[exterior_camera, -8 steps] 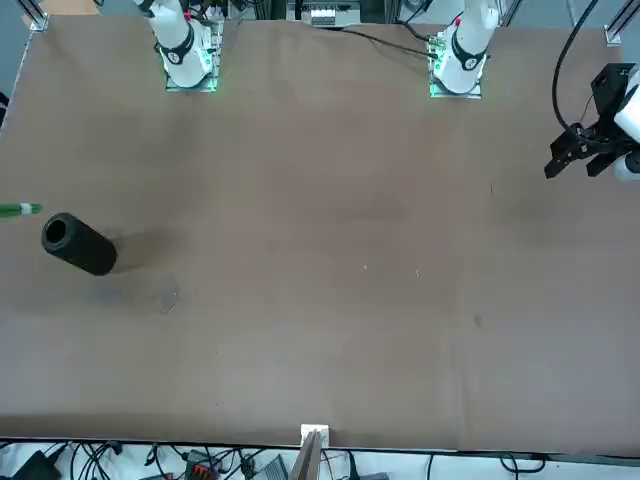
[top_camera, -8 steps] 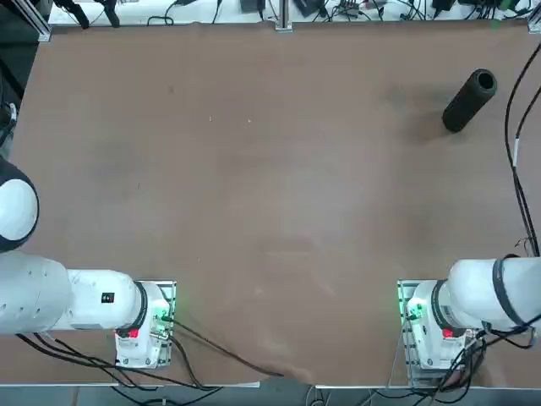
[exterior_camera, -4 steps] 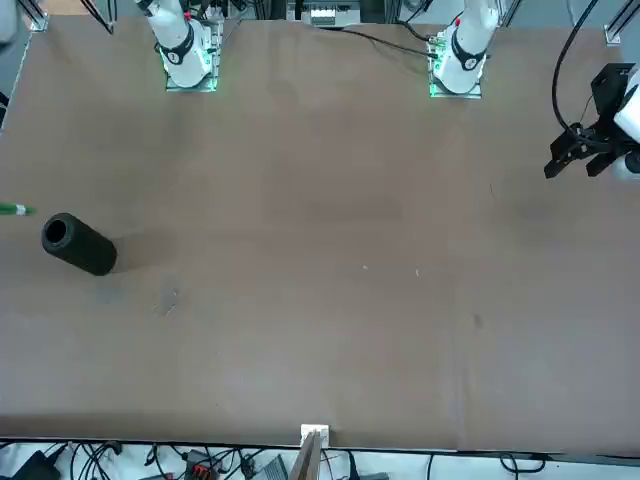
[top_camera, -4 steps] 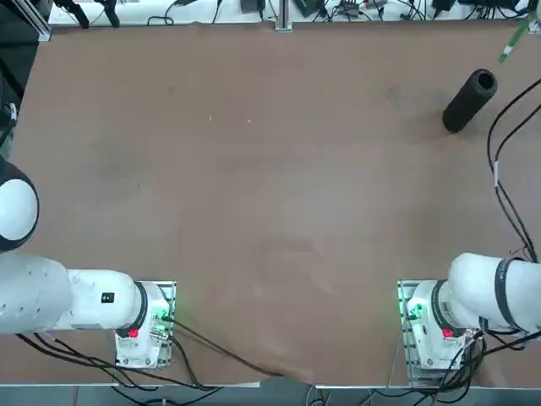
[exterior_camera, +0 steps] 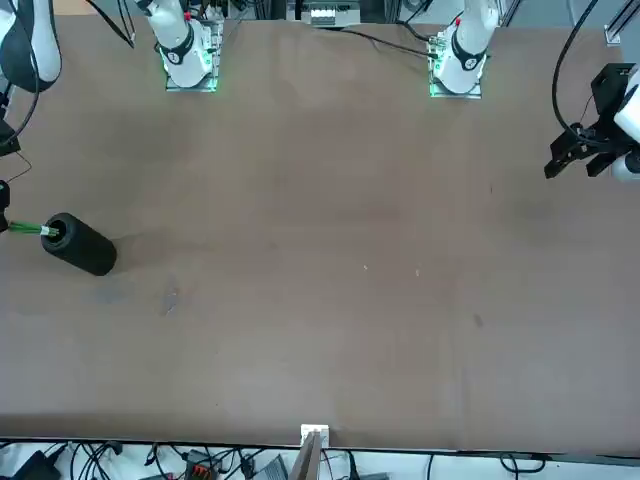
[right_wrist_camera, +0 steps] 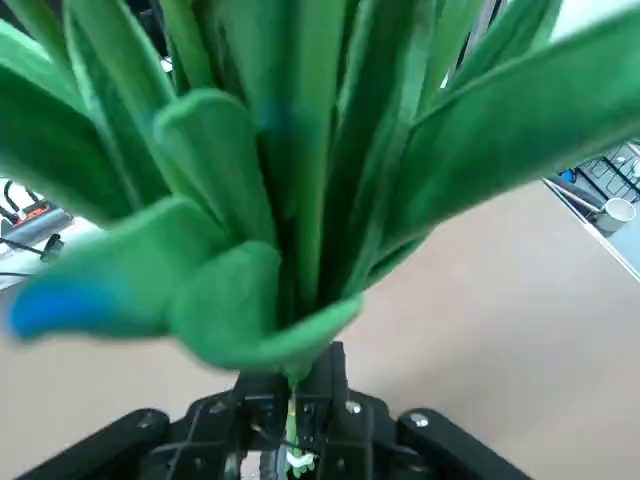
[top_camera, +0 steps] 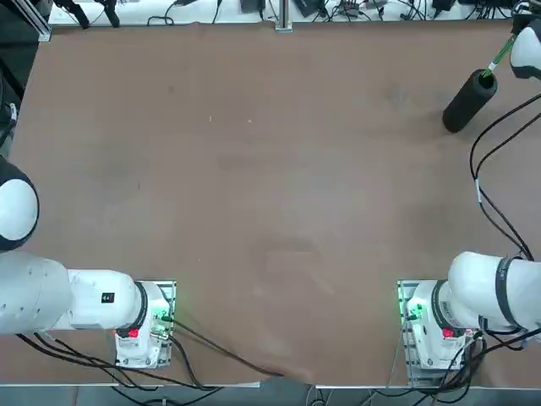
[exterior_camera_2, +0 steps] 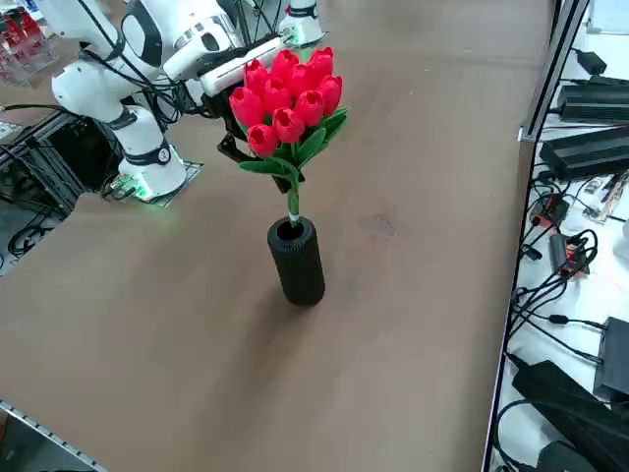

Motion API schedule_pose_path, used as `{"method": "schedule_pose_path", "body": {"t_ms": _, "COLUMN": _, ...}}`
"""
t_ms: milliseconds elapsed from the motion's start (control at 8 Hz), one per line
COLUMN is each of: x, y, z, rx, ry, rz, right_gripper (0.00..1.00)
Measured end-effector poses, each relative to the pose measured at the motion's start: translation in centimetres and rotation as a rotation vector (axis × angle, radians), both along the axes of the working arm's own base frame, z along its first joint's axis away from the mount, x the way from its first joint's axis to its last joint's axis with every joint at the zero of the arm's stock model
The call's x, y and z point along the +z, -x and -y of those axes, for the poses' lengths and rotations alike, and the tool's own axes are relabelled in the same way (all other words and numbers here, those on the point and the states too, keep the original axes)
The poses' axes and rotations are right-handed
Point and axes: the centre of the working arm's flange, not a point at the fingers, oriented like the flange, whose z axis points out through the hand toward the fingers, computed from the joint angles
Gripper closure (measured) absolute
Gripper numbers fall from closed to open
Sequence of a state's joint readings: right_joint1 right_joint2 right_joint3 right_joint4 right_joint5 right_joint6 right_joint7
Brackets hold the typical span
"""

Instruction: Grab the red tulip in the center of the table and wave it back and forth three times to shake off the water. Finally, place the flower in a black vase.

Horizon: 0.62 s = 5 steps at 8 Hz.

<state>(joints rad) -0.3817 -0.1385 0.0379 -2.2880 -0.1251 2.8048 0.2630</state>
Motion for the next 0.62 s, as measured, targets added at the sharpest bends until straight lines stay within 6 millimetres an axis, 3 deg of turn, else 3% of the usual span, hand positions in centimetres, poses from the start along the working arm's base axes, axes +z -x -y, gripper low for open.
{"method": "schedule_pose_path", "body": {"t_ms": 625, "x": -1.18, "y": 0.44, "z": 0.23, "rx": -0.01, "ry": -0.008, "rz": -0.004, "right_gripper": 0.92}}
